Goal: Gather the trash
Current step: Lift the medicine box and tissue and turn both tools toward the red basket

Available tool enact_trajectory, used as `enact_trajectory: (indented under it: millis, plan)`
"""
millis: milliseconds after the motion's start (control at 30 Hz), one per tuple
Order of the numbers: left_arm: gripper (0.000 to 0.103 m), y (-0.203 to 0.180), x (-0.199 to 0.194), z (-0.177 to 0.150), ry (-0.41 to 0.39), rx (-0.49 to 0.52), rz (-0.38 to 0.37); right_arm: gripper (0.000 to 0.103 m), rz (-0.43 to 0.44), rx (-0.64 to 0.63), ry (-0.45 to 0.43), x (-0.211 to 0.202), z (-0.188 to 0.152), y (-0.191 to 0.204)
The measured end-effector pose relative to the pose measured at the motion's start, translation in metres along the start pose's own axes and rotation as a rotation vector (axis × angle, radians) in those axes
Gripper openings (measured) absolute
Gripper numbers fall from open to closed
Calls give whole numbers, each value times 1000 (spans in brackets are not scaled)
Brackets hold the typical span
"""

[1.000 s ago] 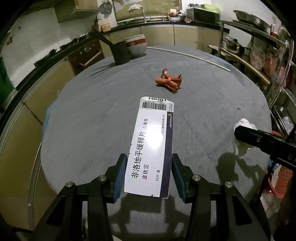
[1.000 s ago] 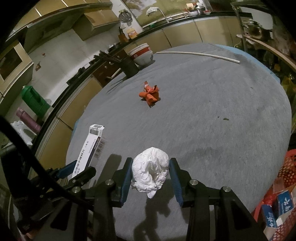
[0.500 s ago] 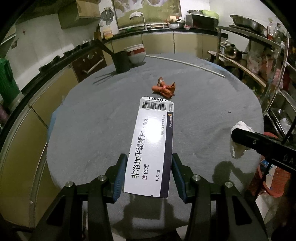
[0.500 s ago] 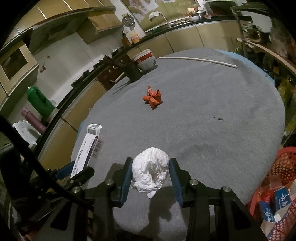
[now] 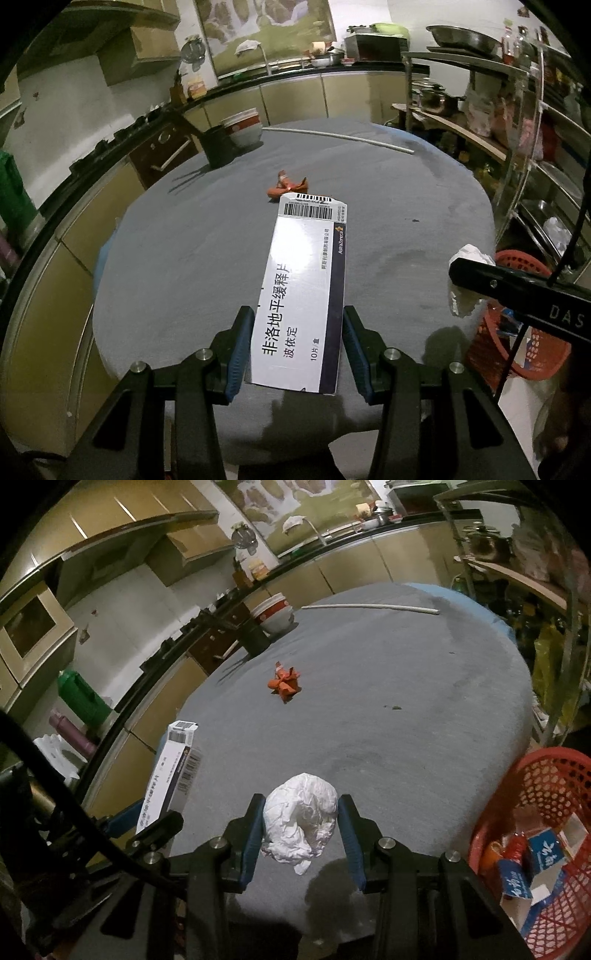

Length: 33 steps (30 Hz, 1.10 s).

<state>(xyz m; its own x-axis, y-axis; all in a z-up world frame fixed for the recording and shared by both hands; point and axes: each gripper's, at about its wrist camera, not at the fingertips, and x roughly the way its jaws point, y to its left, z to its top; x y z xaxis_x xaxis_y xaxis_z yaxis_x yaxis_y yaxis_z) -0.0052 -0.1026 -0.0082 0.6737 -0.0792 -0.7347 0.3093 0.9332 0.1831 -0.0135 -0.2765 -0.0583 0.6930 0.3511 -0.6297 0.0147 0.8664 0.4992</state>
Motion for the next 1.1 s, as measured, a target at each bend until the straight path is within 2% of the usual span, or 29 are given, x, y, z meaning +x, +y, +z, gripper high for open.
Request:
enact_trajectory:
  millis: [300,867,1100]
  plan:
    - [50,-22,-8,2,-18,47,-7,42,-12,38,-21,-16,-5,-22]
    - [50,-48,2,6,2,98,-27,42,-34,115,-40,-29,-11,-62]
    - [50,-54,6,7,9,110,-34,42,-40,124,-49,-32,-10,-66]
